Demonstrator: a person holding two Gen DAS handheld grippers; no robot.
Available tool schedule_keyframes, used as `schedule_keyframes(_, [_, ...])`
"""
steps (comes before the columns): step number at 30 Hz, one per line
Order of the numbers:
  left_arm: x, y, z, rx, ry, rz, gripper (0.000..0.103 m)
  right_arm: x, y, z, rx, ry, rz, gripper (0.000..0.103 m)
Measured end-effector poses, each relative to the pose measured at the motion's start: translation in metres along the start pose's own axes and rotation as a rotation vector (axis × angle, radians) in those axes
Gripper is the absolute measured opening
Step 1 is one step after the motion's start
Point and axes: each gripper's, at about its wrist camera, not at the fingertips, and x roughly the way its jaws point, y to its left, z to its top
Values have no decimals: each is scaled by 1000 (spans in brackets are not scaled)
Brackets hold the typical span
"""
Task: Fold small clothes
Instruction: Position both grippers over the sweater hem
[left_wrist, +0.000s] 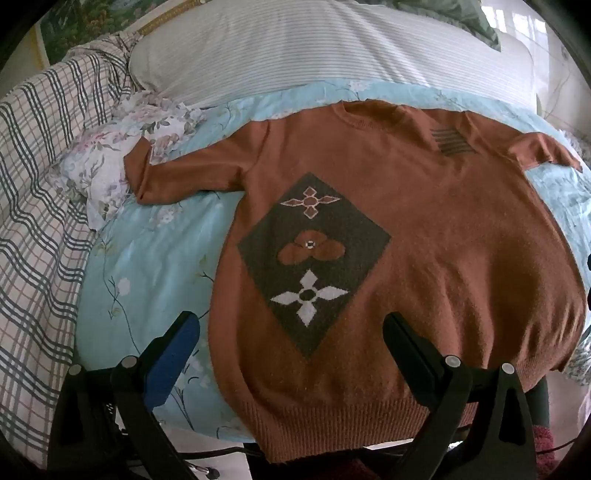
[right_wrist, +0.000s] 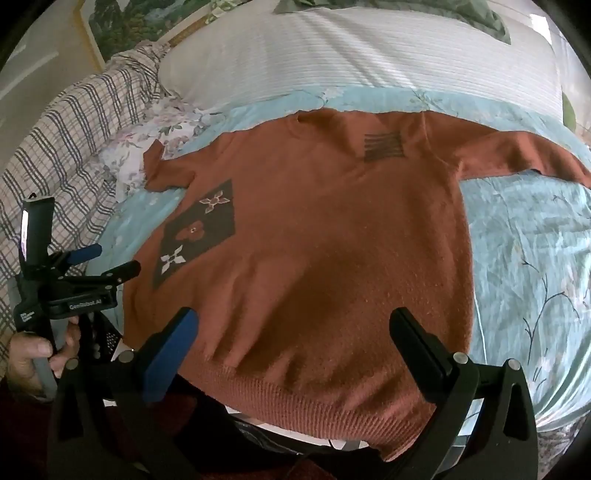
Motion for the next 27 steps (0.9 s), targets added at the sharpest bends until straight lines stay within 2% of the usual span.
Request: schedule_keyframes(27, [-2,-8,-2,-8,1,-4,100,-4,3,4,2,-9,5,103])
